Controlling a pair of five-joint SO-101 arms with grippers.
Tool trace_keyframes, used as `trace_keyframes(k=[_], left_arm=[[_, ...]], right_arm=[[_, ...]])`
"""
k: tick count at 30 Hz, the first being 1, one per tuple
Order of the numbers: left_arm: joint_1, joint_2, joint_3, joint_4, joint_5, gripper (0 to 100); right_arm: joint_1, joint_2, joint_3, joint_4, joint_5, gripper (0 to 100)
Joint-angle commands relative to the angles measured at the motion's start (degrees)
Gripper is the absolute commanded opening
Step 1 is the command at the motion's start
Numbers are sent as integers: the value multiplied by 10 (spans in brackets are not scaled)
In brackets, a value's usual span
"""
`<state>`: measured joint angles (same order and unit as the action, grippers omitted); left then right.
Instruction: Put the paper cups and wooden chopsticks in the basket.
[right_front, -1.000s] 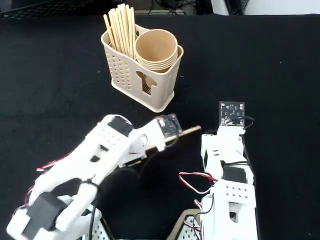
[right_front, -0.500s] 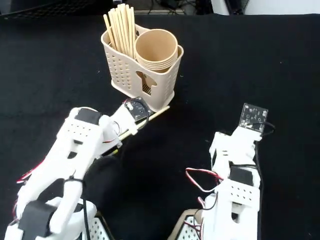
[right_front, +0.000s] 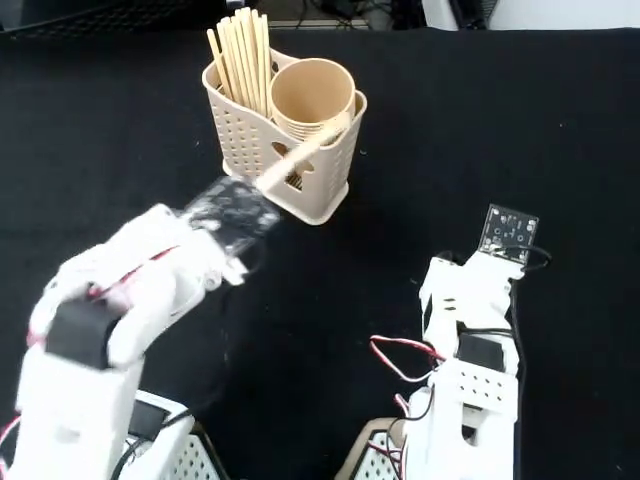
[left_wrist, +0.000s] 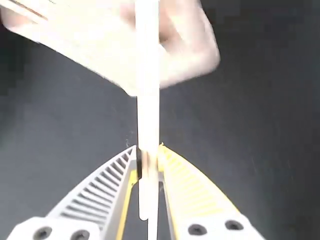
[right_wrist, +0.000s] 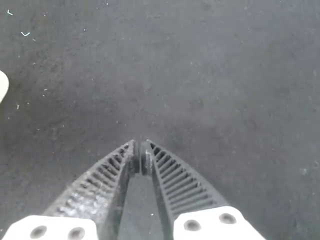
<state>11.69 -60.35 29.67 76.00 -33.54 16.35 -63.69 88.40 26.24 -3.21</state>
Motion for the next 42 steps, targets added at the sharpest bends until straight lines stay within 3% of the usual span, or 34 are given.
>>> trace_keyframes(k=[1, 4, 7, 11, 15, 24, 33, 42], left_arm=[[2, -33, -16, -160, 124, 30], [2, -33, 25, -320, 227, 30], [3, -33, 87, -501, 284, 30], [3, -33, 172, -718, 302, 30], [4, 5, 202, -842, 302, 30], [2, 214, 69, -876, 303, 30], [-57, 379, -8, -876, 309, 30], [-101, 439, -3, -875, 455, 30]], right_arm=[[-13, -10, -1, -14, -4, 39], [-22, -8, 0, -14, -4, 39], [-22, -9, 4, -17, -4, 39], [-25, -10, 5, -18, -4, 39], [-38, -10, 5, -18, -4, 39], [-42, -10, 7, -18, 30, 39], [-54, -10, 8, -18, 31, 39], [-54, -10, 8, -18, 31, 39]])
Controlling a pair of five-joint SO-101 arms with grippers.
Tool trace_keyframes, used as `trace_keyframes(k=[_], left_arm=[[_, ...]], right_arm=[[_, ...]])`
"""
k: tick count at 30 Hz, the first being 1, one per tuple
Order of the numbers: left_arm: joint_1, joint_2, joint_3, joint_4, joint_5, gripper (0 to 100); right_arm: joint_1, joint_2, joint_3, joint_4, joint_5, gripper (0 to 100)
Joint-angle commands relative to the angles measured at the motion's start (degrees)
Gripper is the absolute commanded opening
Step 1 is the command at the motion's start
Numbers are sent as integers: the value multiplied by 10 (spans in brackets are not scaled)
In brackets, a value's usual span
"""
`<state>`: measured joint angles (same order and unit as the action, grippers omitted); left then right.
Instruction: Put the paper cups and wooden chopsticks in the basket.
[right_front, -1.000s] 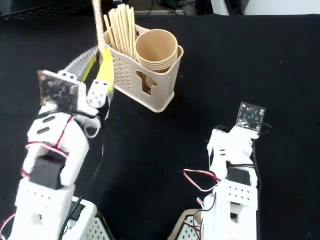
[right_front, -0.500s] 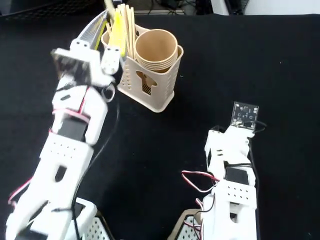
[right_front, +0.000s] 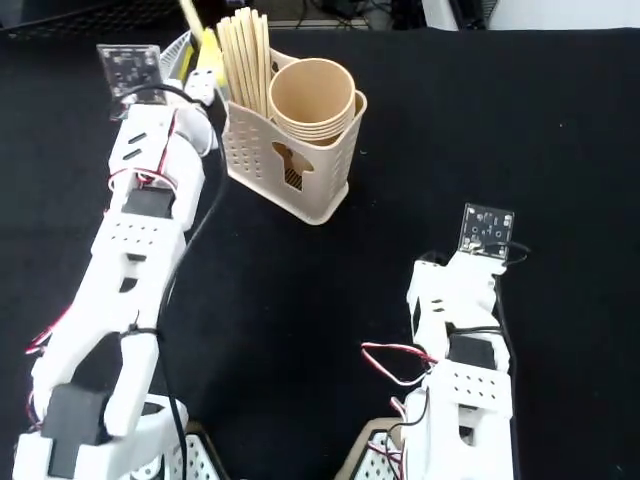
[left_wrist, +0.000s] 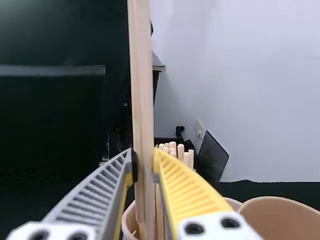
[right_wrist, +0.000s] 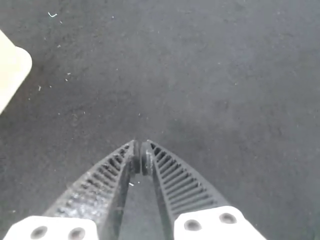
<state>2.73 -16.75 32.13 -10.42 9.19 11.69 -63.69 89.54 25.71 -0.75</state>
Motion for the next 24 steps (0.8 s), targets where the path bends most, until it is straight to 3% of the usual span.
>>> trace_keyframes(k=[1, 24], left_arm=[[-11, 5, -22, -11, 33, 31], [38, 11, 29, -10, 29, 32]], right_arm=[[-7, -10, -3, -13, 6, 39], [-7, -10, -3, -13, 6, 39]])
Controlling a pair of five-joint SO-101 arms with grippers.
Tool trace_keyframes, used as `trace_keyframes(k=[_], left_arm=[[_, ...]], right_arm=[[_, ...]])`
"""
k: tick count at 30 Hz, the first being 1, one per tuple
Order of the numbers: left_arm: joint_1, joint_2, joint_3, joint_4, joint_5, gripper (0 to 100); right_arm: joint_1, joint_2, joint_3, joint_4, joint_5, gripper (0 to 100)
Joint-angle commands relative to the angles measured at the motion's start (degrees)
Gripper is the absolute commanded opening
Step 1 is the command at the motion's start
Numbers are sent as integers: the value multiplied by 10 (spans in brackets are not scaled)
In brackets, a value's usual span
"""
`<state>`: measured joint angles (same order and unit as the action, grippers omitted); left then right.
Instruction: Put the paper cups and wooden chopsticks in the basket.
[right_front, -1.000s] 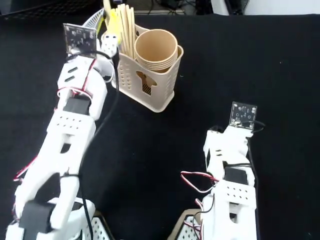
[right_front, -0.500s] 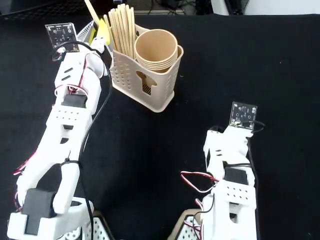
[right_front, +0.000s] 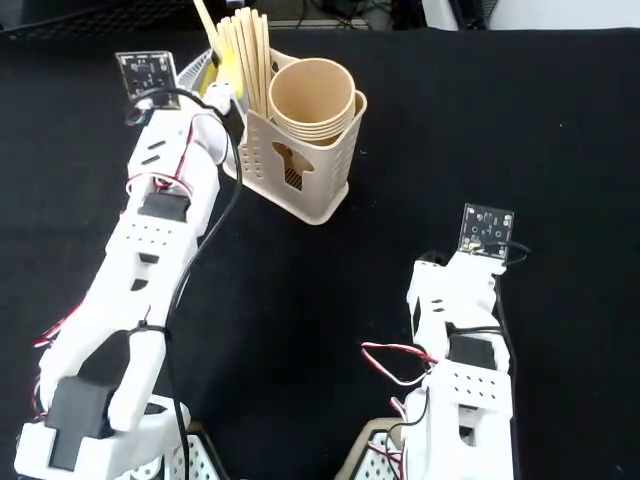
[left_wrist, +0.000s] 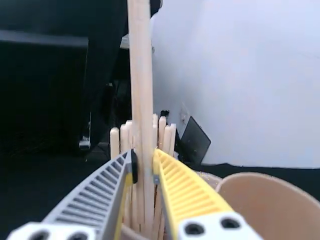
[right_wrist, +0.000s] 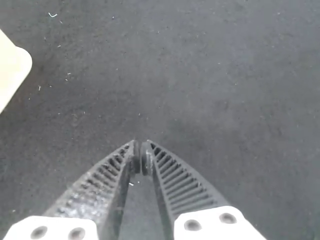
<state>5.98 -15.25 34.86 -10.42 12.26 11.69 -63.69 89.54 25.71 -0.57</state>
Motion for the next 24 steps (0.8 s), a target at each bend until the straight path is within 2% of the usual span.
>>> trace_keyframes(k=[1, 5, 10, 24], left_arm=[[6, -4, 7, -10, -2, 32], [5, -4, 25, -9, -3, 35], [5, -4, 31, -9, -3, 113], [-1, -14, 31, -8, -3, 112]], right_arm=[[-7, -10, -3, -13, 4, 39], [-7, -10, -3, -13, 4, 39], [-7, -10, -3, -13, 4, 39], [-7, -10, -3, -13, 4, 39]])
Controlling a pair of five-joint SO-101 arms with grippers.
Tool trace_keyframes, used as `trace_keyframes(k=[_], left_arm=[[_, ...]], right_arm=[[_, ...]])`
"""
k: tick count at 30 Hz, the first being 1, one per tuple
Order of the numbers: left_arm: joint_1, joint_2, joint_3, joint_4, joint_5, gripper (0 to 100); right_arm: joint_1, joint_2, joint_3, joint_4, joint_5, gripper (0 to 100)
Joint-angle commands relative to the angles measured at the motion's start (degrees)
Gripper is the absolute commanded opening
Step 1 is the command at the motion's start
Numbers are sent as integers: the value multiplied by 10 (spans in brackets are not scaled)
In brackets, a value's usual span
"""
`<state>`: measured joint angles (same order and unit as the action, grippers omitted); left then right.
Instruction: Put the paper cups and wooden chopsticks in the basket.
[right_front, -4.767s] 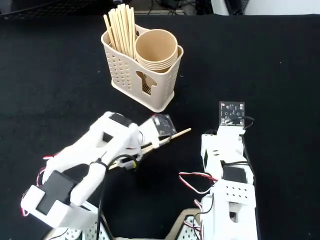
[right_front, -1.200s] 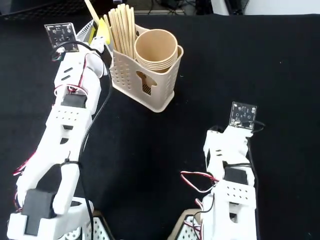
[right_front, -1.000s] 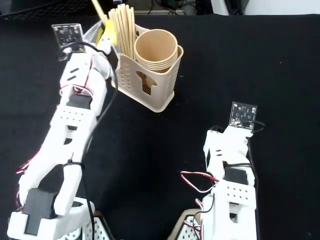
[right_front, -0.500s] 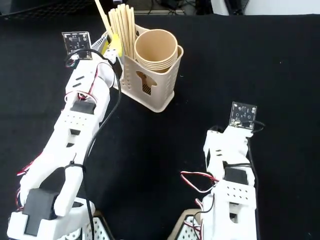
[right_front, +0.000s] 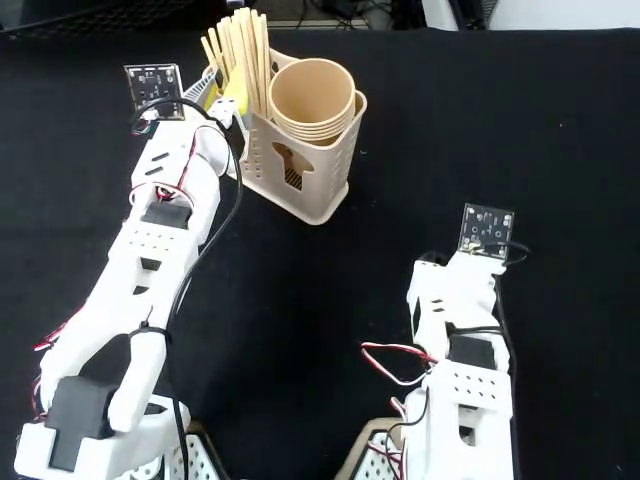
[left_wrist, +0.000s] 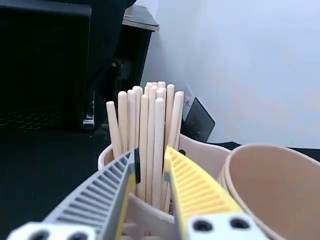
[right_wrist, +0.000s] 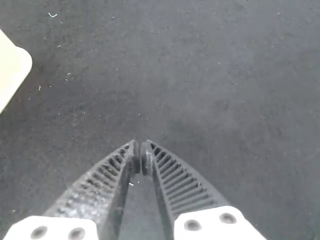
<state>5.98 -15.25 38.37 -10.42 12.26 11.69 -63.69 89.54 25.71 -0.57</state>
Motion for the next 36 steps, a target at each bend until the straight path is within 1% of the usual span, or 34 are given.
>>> trace_keyframes(k=[1, 5, 7, 9, 11, 14, 17, 20, 23, 26, 29, 31, 33, 36], left_arm=[[-6, -22, -4, -8, -5, 112], [-11, -76, 24, 16, -64, 111], [-9, -112, 45, 47, -93, 88], [-12, -156, 71, 78, -116, 30], [-14, -209, 106, 114, -135, 38], [-35, -307, 170, 172, -154, 30], [-70, -423, 242, 251, -156, 30], [-108, -548, 321, 360, -156, 30], [-149, -666, 389, 469, -200, 30], [-187, -773, 440, 564, -236, 30], [-210, -867, 476, 649, -238, 30], [-214, -901, 493, 693, -239, 30], [-210, -887, 502, 711, -239, 30], [-211, -869, 522, 713, -239, 30]], right_arm=[[-7, -10, -3, -13, 4, 39], [-7, -10, -3, -13, 4, 39], [-7, -10, -3, -13, 4, 39], [-7, -10, -3, -13, 4, 39], [-7, -10, -3, -13, 4, 39], [-7, -10, -3, -13, 4, 39], [-7, -10, -3, -13, 4, 39], [-7, -10, -3, -11, 4, 39], [-10, -10, -3, -9, 4, 39], [-38, -10, 0, -9, 4, 39], [-76, -11, 11, -10, 4, 41], [-109, -11, 20, -11, 4, 41], [-142, -11, 29, -12, 5, 42], [-187, -11, 46, -13, 5, 42]])
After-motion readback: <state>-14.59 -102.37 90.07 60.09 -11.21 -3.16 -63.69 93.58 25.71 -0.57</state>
